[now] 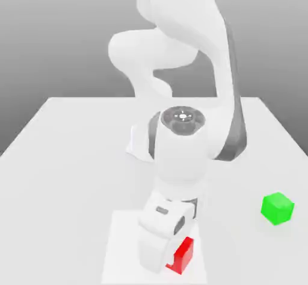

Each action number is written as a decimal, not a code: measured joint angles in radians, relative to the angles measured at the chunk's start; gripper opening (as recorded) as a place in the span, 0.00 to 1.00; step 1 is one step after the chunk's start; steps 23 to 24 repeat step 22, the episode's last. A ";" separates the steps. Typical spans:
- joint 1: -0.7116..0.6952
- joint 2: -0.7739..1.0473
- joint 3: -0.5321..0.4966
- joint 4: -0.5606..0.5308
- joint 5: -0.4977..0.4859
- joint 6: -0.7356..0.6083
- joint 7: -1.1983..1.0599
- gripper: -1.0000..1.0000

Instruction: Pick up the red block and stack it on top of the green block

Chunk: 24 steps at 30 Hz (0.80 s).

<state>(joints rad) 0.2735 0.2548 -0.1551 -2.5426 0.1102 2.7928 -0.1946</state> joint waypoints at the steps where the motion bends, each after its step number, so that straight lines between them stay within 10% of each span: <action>1: 0.005 -0.034 -0.009 -0.006 -0.016 -0.029 0.012 0.00; 12: 0.364 -0.235 0.243 -0.086 -0.094 -0.149 -0.163 0.00; 18: 0.425 -0.099 0.228 -0.091 -0.142 -0.006 -0.168 0.00; 19: 0.428 -0.074 0.224 -0.090 -0.148 0.018 -0.164 1.00; 24: 0.428 -0.074 0.224 -0.090 -0.148 0.018 -0.164 1.00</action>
